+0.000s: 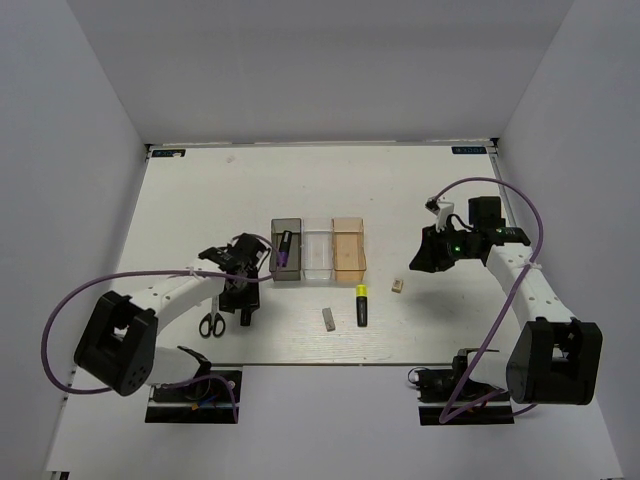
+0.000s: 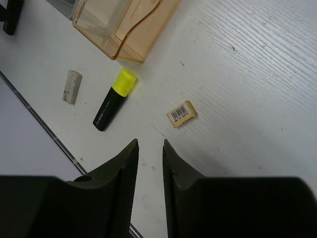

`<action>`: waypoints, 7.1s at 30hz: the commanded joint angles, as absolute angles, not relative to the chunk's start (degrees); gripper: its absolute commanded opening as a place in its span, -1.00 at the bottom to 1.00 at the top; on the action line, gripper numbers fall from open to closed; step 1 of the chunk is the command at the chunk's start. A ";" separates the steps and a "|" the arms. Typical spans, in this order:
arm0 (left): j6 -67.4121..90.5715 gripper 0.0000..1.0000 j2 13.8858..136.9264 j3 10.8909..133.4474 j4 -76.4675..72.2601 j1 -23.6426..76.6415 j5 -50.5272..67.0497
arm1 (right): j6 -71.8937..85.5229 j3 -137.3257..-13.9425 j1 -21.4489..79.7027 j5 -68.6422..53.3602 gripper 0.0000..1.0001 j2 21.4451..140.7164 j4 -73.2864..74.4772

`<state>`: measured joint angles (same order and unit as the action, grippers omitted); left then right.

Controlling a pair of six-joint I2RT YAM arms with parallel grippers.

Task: Sort the stationery into containers
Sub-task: Pick up the stationery from the center of the board, then place the stationery in the storage box, then pick up the stationery from the center of the board, then place the stationery in the storage box, then pick up the scissors from the center of the board.

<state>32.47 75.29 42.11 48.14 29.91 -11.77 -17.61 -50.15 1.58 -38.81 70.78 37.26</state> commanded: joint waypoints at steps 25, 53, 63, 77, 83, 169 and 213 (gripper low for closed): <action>31.20 -0.90 71.44 53.96 47.02 34.01 -13.72 | -19.77 -52.91 1.41 -43.50 -0.33 71.10 39.20; 27.60 0.17 90.54 79.90 46.23 33.92 -13.27 | -16.10 -57.83 19.06 -38.79 -0.83 78.56 43.07; 29.53 0.36 58.11 49.34 52.73 29.19 -20.12 | -1.24 -55.11 39.80 -13.12 0.19 87.45 33.51; 27.77 0.53 43.69 38.58 55.11 16.97 -14.41 | 16.34 -52.03 50.18 12.40 0.30 93.43 24.61; 27.60 0.50 43.59 38.23 54.58 16.52 -13.97 | 17.58 -48.61 52.21 13.45 0.12 91.68 22.33; 26.37 -0.51 61.79 41.40 53.87 12.39 -11.61 | 21.01 -95.89 51.94 3.17 -0.47 110.14 24.43; 38.41 -0.88 72.61 34.28 48.51 18.98 -11.95 | 14.85 -62.49 31.38 -31.55 -0.02 78.40 15.38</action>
